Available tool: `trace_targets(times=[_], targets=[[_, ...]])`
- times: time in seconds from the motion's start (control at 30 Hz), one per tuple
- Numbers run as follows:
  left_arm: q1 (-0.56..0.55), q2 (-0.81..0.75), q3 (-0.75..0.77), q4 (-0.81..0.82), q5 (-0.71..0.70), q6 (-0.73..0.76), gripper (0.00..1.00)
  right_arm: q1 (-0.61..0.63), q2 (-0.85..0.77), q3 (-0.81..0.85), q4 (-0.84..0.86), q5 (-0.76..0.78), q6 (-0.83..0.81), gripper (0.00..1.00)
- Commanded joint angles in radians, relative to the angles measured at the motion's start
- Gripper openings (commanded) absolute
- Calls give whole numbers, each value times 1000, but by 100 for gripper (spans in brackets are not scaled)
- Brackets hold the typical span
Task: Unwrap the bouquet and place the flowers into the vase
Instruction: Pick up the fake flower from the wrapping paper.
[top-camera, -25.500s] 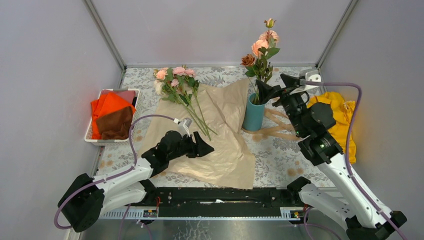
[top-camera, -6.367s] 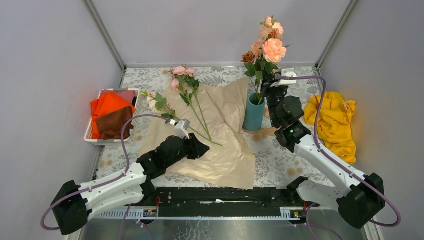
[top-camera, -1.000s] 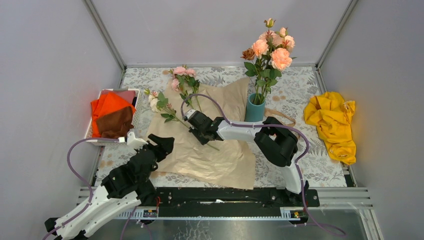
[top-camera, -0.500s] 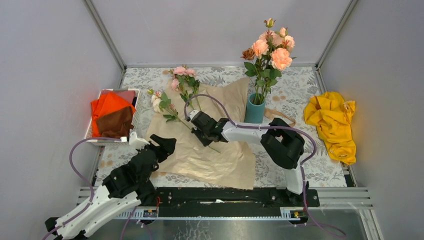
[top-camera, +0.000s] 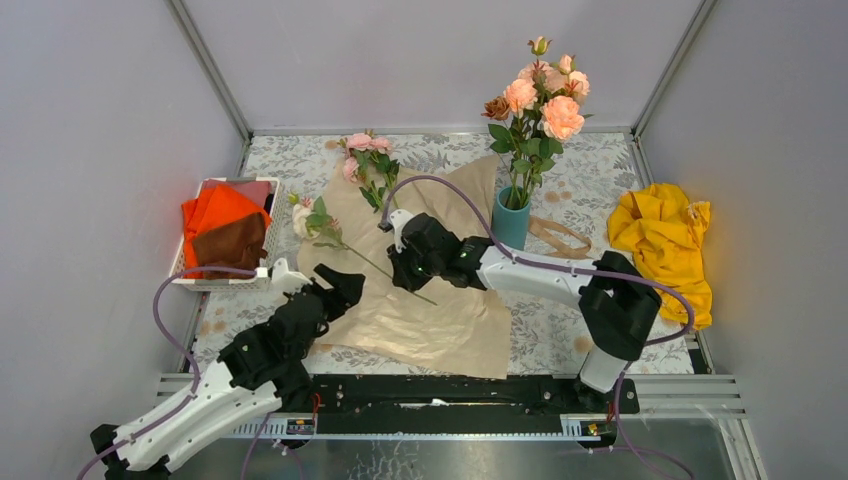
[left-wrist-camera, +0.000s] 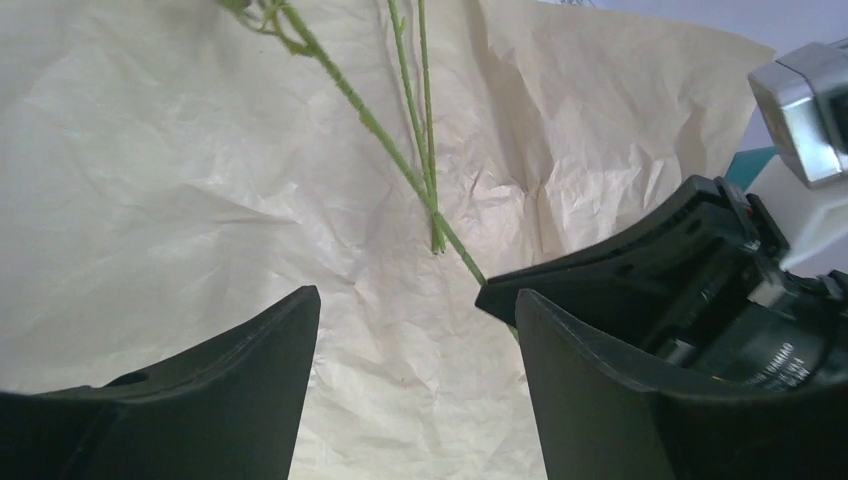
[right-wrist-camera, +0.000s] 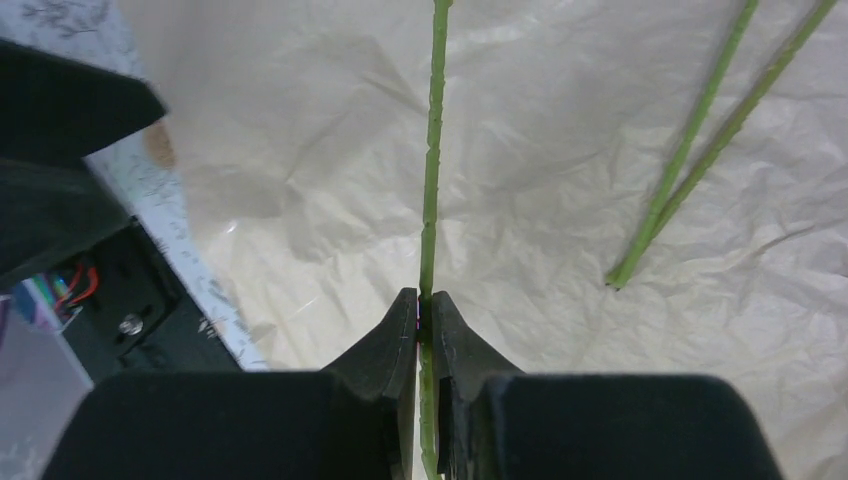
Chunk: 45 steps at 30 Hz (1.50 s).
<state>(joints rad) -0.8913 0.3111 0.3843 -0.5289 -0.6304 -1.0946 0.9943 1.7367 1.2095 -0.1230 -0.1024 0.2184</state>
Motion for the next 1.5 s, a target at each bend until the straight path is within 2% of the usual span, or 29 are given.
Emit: trace_targets(times=[0.0, 0.3, 0.6, 0.83, 1.2, 1.3, 1.47], targets=[[-5, 64, -2, 151, 18, 29, 79, -4, -79, -30, 73, -86, 53, 0], [-6, 213, 14, 273, 59, 58, 79, 6, -158, -95, 112, -148, 108, 0], [-6, 272, -6, 285, 32, -8, 78, 20, -200, -135, 164, -153, 130, 0], [-6, 330, -7, 345, 40, 6, 74, 38, -207, -150, 175, -157, 145, 0], [-4, 417, -18, 413, 83, 12, 46, 53, -233, -156, 170, -148, 149, 0], [-3, 426, -19, 414, 86, 12, 35, 54, -233, -160, 175, -149, 152, 0], [-3, 439, -18, 403, 85, 9, 11, 56, -232, -164, 176, -142, 153, 0]])
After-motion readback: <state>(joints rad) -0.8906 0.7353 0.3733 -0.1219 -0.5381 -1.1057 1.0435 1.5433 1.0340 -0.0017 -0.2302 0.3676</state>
